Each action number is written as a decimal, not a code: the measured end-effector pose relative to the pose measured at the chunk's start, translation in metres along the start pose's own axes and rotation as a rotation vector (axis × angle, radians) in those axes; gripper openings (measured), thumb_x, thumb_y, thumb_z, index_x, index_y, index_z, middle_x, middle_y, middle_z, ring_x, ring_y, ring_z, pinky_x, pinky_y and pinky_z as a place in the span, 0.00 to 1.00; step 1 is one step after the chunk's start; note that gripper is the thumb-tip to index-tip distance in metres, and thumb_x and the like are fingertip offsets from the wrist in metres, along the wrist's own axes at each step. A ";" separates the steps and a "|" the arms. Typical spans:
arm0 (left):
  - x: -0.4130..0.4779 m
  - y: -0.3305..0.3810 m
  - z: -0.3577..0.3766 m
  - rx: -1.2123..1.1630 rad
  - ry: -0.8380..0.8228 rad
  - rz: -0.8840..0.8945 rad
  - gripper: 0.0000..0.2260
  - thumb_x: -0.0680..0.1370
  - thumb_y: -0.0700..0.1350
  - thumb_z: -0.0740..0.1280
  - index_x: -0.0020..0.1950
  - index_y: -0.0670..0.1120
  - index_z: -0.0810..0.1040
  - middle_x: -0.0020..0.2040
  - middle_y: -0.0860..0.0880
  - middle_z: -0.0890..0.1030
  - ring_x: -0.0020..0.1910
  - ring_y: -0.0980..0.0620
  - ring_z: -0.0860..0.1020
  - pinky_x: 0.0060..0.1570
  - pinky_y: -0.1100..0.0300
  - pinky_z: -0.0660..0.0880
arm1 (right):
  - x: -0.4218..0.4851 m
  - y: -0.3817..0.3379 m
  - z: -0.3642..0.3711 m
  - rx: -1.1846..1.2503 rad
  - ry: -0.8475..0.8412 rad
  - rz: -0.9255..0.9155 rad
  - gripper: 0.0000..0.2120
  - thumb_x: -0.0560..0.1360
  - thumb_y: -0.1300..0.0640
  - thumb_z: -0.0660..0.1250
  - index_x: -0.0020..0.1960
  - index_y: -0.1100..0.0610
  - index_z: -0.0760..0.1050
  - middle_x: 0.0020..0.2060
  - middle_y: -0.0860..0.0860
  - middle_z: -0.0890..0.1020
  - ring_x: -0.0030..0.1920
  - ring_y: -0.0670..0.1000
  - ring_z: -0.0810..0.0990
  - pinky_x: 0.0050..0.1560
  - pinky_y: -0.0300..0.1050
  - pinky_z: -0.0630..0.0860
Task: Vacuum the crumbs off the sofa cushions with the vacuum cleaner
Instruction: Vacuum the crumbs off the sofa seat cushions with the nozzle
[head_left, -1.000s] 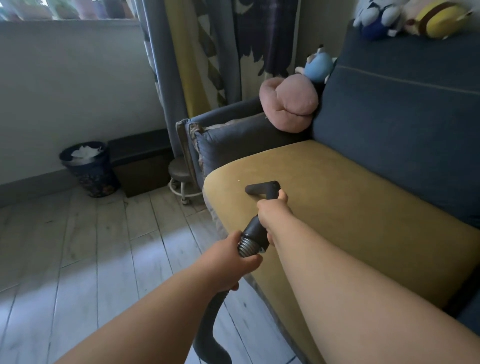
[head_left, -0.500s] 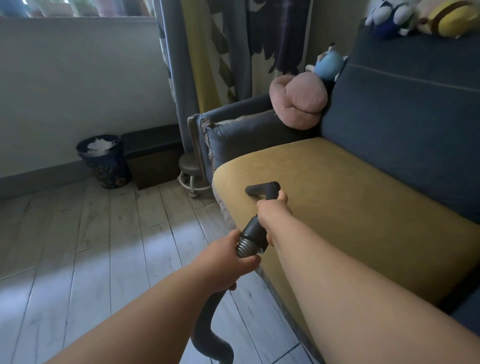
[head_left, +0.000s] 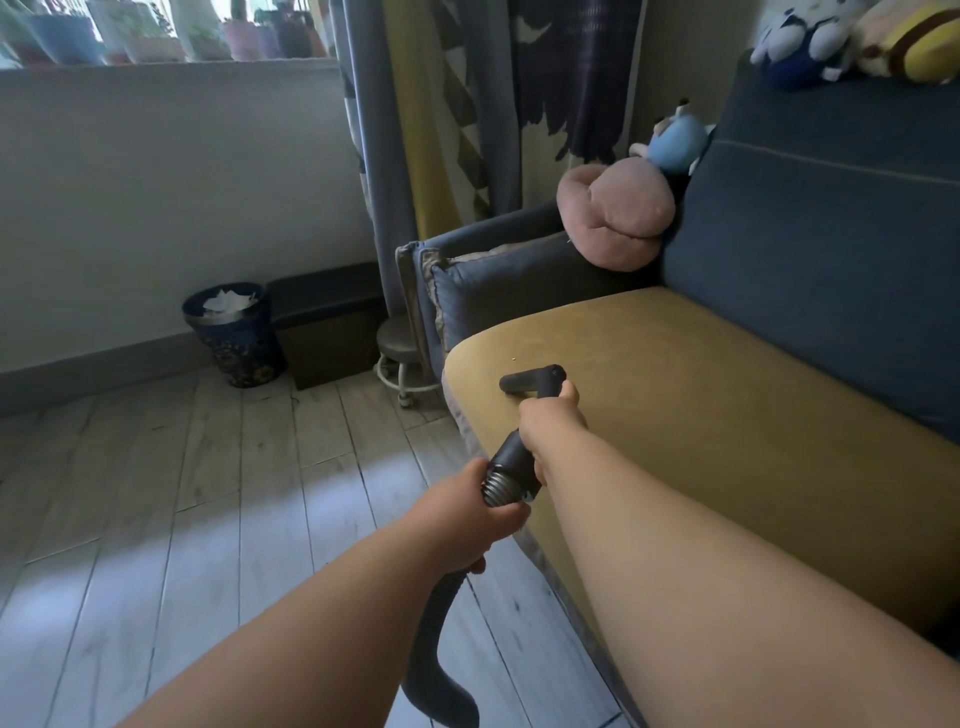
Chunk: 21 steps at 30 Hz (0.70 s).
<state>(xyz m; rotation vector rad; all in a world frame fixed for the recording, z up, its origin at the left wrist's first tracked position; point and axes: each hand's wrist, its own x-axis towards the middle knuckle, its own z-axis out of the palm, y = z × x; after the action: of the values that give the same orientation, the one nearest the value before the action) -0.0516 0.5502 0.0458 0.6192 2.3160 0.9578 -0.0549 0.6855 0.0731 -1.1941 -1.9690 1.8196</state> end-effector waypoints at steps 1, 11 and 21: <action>0.004 0.002 0.000 -0.004 -0.005 0.005 0.14 0.73 0.52 0.69 0.54 0.53 0.69 0.40 0.48 0.78 0.25 0.55 0.77 0.26 0.65 0.74 | 0.002 -0.001 -0.003 0.008 0.016 0.004 0.29 0.79 0.60 0.57 0.77 0.54 0.50 0.71 0.60 0.64 0.68 0.63 0.67 0.67 0.61 0.66; -0.010 0.028 0.043 0.055 -0.131 0.088 0.21 0.74 0.54 0.70 0.63 0.54 0.68 0.45 0.48 0.78 0.32 0.53 0.79 0.26 0.64 0.76 | -0.017 0.017 -0.061 0.017 0.148 0.125 0.32 0.78 0.59 0.58 0.77 0.48 0.49 0.69 0.59 0.67 0.63 0.63 0.71 0.66 0.60 0.68; -0.061 0.001 0.028 0.100 -0.131 0.062 0.16 0.73 0.54 0.70 0.56 0.56 0.68 0.42 0.49 0.77 0.28 0.56 0.78 0.25 0.67 0.73 | -0.069 0.038 -0.042 0.080 0.087 0.079 0.30 0.78 0.62 0.58 0.76 0.51 0.51 0.71 0.60 0.64 0.67 0.64 0.68 0.64 0.60 0.69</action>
<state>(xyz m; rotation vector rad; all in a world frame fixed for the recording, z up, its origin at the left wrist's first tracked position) 0.0113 0.5283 0.0492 0.7755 2.2502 0.8073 0.0323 0.6670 0.0729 -1.3201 -1.8099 1.8318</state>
